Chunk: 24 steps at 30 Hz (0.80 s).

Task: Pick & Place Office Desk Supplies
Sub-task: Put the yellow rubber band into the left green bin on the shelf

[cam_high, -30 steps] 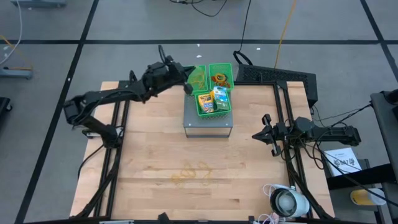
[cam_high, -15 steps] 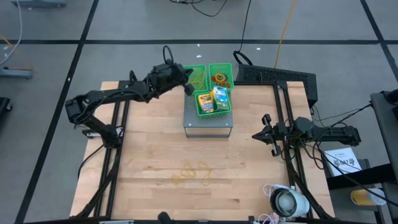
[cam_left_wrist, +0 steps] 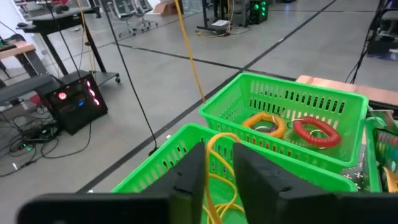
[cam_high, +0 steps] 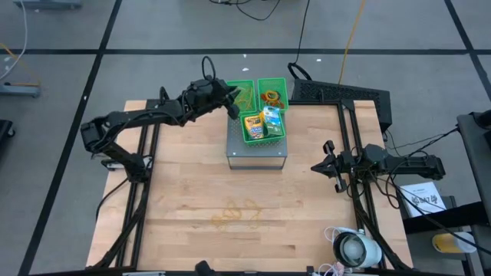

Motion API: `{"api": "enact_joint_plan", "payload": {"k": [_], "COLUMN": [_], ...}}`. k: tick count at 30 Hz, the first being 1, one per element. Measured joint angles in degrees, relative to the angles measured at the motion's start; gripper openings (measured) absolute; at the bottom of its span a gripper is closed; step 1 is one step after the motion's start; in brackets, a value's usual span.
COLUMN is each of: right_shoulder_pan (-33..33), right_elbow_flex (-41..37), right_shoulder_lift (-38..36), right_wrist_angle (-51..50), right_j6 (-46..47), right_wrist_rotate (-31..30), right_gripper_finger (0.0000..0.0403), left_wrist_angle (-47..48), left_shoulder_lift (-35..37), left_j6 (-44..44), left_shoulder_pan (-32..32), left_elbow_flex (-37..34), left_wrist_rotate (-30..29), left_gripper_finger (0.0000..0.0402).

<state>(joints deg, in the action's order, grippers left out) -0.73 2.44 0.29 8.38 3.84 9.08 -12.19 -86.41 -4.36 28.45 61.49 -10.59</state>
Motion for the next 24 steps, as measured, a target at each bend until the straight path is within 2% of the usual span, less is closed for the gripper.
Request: {"api": "enact_joint_plan", "payload": {"k": [5, 9, 14, 17, 21, 24], "right_shoulder_pan": [0.0, -0.02, -0.01, -0.02, -0.01, -0.01], "right_elbow_flex": [0.0, 0.0, 0.0, 0.0, 0.0, 0.0], "right_shoulder_lift": [-0.02, -0.01, -0.01, 0.0, 0.0, 0.0], "right_wrist_angle": [-0.02, 0.0, 0.0, 0.0, -0.01, -0.02], "right_j6": [0.0, 0.0, 0.0, 0.0, 0.0, 0.0], "right_wrist_rotate": [0.0, 0.02, 0.02, 0.02, 0.02, 0.01], "right_gripper_finger": [0.0, 0.0, 0.0, 0.0, 0.0, 0.0], "left_wrist_angle": [-0.16, 0.14, 1.57, 8.26, 21.93, 28.69], "left_shoulder_lift": [0.02, 0.02, 0.02, 0.02, 0.09, 0.13], "left_j6": [-0.12, 3.27, 6.83, 7.26, 7.82, 10.13], "left_shoulder_pan": [0.0, 0.0, 0.76, 0.89, 0.85, 1.16], "left_elbow_flex": [0.0, 0.0, 1.01, 5.47, 12.68, 15.92], "left_wrist_rotate": [0.02, 0.42, 6.73, 7.37, 5.28, 4.81], "left_gripper_finger": [0.0139, 0.0165, 0.0181, 0.0181, 0.0182, 0.0182]}}
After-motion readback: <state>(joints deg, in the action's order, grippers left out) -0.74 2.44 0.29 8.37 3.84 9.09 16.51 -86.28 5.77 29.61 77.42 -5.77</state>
